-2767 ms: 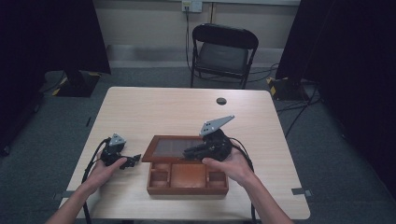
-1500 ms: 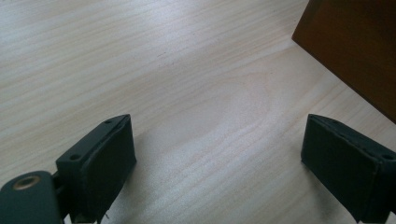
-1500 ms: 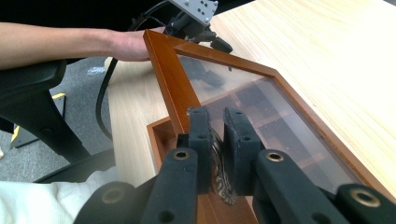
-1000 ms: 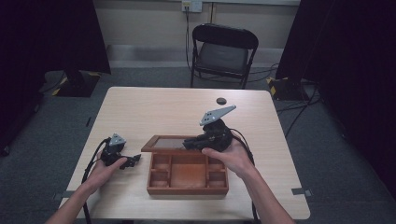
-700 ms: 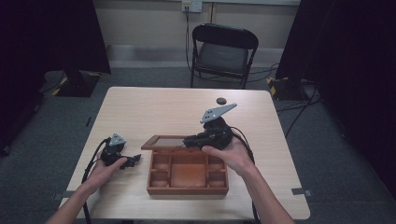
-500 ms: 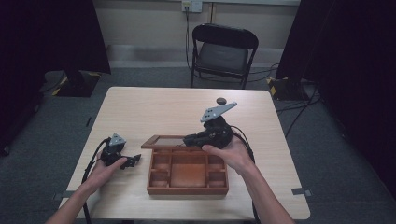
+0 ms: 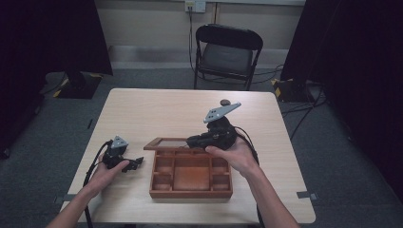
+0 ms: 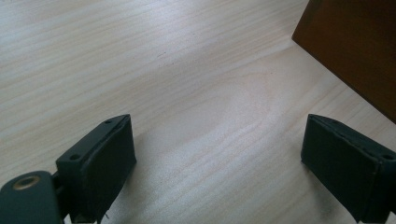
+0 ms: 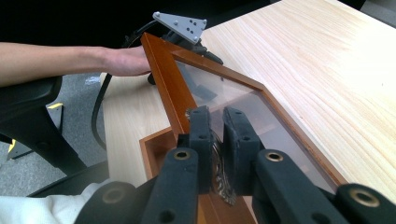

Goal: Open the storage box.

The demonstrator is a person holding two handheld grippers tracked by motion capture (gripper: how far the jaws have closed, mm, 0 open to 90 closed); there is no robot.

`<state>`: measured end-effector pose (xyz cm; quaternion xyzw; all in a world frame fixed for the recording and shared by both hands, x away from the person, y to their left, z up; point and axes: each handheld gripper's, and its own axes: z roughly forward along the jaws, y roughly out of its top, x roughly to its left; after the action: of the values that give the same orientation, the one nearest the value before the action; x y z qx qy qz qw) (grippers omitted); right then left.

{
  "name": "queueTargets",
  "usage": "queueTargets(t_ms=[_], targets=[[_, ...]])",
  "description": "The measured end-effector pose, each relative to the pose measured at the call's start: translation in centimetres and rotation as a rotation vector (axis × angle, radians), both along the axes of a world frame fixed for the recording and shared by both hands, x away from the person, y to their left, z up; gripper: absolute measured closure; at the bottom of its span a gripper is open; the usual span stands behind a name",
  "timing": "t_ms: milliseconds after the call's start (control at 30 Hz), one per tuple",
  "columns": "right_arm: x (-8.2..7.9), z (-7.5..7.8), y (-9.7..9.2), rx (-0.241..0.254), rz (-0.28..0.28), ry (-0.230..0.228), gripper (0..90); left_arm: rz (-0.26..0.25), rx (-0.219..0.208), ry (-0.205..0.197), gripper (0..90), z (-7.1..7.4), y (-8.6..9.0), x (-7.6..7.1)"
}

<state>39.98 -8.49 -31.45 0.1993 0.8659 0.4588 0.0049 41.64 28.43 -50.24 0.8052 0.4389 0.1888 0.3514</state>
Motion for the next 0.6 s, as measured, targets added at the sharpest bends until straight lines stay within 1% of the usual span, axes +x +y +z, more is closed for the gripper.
queueTargets(t_ms=[467,600], targets=[[0.55,0.49,0.11,-0.012,0.007,0.005,82.8,-0.001,-0.002,0.001,9.0,-0.01,0.0,0.0],[0.77,0.55,0.07,-0.008,0.007,0.008,82.8,-0.001,-0.001,0.001,9.0,0.0,0.0,0.0]])
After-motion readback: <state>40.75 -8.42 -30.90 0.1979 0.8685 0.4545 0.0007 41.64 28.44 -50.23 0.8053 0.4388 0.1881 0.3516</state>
